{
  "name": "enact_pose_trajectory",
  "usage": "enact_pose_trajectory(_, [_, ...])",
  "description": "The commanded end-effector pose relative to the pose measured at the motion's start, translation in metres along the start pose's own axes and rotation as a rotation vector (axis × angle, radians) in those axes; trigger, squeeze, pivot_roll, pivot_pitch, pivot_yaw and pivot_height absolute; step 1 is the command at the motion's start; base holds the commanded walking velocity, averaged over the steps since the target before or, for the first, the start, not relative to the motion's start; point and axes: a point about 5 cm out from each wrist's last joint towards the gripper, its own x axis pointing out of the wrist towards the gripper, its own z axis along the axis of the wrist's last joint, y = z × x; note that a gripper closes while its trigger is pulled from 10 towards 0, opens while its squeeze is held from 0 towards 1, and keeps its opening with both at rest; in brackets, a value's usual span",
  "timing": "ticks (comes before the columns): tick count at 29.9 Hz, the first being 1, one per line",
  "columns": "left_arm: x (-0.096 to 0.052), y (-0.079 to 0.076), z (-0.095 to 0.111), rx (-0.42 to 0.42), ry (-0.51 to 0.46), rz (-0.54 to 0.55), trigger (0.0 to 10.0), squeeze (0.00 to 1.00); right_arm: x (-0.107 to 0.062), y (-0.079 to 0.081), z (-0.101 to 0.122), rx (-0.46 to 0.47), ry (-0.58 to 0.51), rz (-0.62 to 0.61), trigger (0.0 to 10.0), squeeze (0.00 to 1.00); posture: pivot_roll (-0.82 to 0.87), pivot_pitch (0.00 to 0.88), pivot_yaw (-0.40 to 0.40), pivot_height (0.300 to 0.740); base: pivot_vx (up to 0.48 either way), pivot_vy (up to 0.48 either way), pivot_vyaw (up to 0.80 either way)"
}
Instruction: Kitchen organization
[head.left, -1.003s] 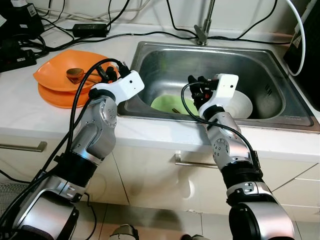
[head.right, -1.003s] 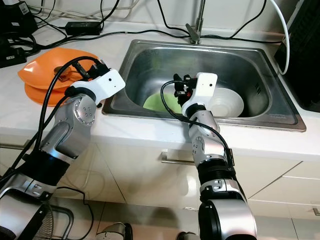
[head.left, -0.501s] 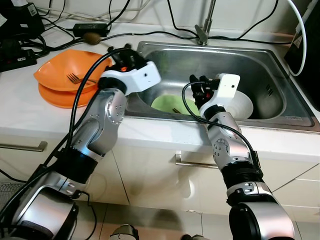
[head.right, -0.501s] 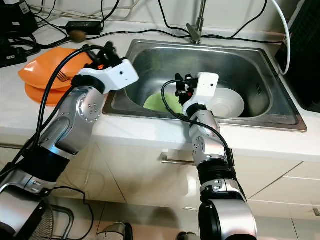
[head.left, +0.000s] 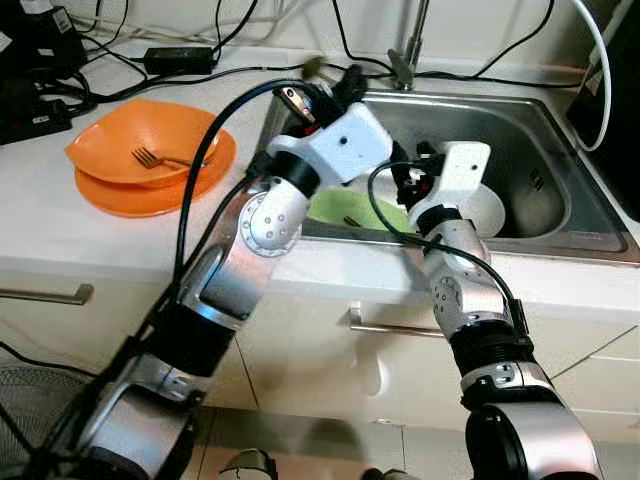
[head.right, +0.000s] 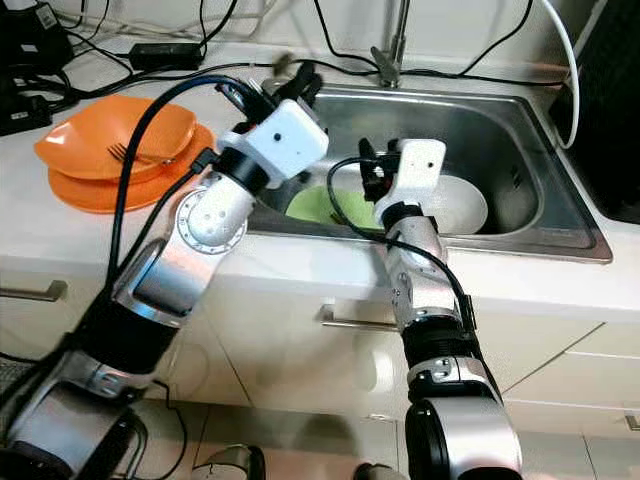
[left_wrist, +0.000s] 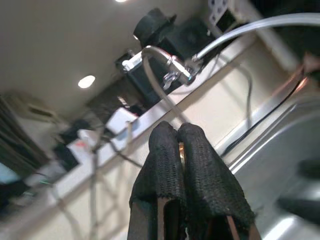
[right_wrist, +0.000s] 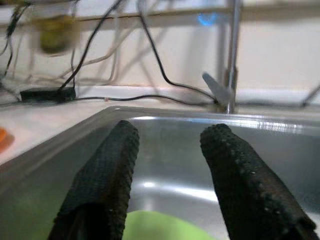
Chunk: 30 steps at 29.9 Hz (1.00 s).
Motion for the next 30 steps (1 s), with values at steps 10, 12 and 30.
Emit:
enact_pose_trajectory(10, [-0.003, 0.010, 0.004, -0.533, -0.059, 0.000, 10.0, 0.00, 0.001, -0.001, 0.015, -0.226, -0.107, 0.027, 10.0, 1.00, 0.09, 0.059, -0.007, 0.740, 0.000, 0.000, 0.00])
enact_pose_trajectory(12, [-0.004, 0.015, 0.000, -0.623, -0.065, 0.009, 10.0, 0.00, 0.000, -0.001, 0.015, -0.265, -0.114, 0.035, 10.0, 1.00, 0.09, 0.058, -0.006, 0.740, 0.000, 0.000, 0.00])
enact_pose_trajectory(30, [-0.018, 0.009, -0.015, -0.833, -0.003, -0.139, 10.0, 0.00, -0.001, 0.018, 0.011, -0.364, -0.127, 0.131, 10.0, 0.00, 0.09, 0.058, -0.005, 0.740, 0.000, 0.000, 0.00])
